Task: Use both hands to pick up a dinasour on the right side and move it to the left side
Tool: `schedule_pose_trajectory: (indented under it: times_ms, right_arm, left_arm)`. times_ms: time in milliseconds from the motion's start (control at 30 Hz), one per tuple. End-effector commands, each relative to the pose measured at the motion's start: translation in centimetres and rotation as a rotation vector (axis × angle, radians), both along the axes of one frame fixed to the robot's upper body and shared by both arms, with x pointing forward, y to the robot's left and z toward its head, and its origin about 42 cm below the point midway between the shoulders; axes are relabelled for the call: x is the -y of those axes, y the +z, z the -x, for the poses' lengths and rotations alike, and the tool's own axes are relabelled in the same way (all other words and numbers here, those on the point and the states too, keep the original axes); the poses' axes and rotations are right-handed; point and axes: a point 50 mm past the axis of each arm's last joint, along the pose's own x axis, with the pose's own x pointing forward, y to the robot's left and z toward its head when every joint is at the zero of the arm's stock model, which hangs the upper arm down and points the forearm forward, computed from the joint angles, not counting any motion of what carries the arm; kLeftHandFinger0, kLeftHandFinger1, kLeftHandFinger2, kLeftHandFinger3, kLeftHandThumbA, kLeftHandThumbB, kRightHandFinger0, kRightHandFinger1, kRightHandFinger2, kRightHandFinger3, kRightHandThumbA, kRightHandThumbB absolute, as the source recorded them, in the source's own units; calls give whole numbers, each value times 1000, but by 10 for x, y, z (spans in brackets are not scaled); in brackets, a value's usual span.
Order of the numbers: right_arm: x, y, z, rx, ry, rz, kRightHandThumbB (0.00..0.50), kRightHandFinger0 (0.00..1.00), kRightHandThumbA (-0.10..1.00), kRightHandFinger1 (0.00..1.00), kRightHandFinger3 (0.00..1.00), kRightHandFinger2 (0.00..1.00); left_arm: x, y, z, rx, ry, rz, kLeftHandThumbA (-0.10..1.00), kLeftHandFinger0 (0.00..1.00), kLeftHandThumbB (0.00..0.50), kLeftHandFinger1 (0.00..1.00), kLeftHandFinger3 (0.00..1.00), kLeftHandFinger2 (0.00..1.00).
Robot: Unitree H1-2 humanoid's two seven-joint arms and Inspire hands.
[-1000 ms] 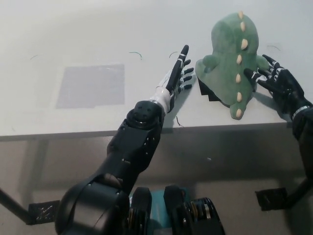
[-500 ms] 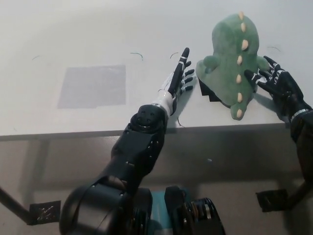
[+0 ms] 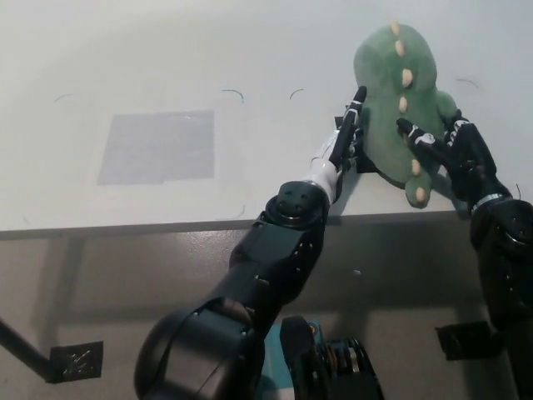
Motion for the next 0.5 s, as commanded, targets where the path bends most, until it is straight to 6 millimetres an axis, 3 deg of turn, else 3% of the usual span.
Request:
schedule_pose_trajectory:
  times_ms: [0,133,467]
  right_arm:
    - [-41,26,-8,78,69,11,330,1000,1000,1000,1000,1000]
    - [-43,27,-10,77,68,-5,328,1000,1000,1000,1000,1000]
    - [-40,20,-7,74,70,3,339,1000,1000,1000,1000,1000]
  left_arm:
    - [39,30,7,102,-151,-14,1000,1000,276,1000,1000,1000]
    - [35,30,5,106,-145,-15,1000,1000,302,1000,1000,1000]
    - [33,23,7,101,-140,-14,1000,1000,286,1000,1000,1000]
